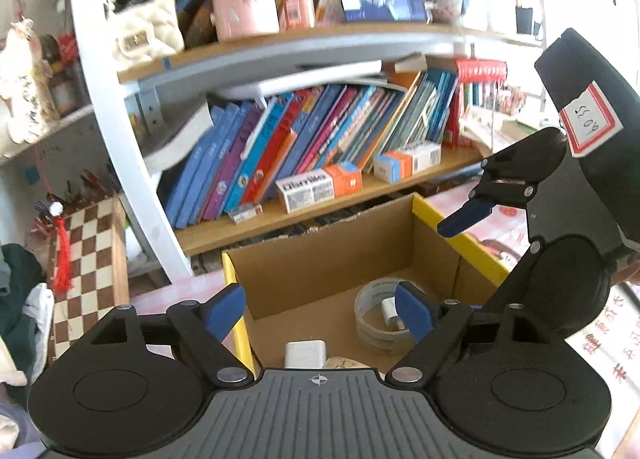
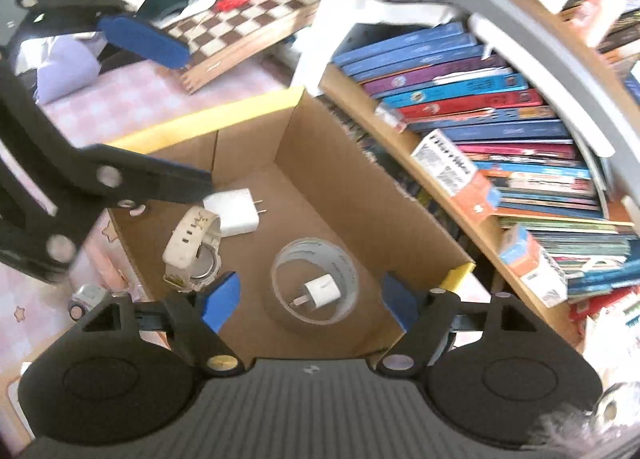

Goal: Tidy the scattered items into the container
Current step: 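Lower both items into the yellow box and open both grippers, then withdraw both tools from the box toward the pink plush pig and white cube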

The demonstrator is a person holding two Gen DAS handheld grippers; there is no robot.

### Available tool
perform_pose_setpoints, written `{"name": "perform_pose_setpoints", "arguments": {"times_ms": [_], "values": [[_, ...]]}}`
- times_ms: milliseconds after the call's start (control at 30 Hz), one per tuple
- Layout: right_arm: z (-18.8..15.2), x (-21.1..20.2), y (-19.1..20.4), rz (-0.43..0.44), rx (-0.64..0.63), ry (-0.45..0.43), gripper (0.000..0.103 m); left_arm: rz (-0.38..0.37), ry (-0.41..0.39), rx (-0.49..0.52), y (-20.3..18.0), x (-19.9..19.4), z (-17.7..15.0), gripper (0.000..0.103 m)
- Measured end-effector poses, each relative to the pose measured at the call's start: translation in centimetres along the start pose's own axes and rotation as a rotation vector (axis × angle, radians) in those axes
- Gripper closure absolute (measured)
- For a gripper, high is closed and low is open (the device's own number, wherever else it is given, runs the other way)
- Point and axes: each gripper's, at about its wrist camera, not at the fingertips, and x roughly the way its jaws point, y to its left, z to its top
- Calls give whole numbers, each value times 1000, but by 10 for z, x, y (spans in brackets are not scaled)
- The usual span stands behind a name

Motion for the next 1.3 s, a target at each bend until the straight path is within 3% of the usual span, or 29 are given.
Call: {"name": "perform_pose_setpoints", "arguments": {"times_ms": [233, 567, 1300], "values": [[-10, -41, 17, -53, 55, -68, 23, 3, -62, -22, 2, -41, -11, 17], [-34, -88, 53, -105, 153, -130, 20, 11, -56, -49, 11, -80, -45, 14], [-114, -102, 144, -208, 416, -16, 13, 73, 97, -162, 33, -133, -147, 14]]}}
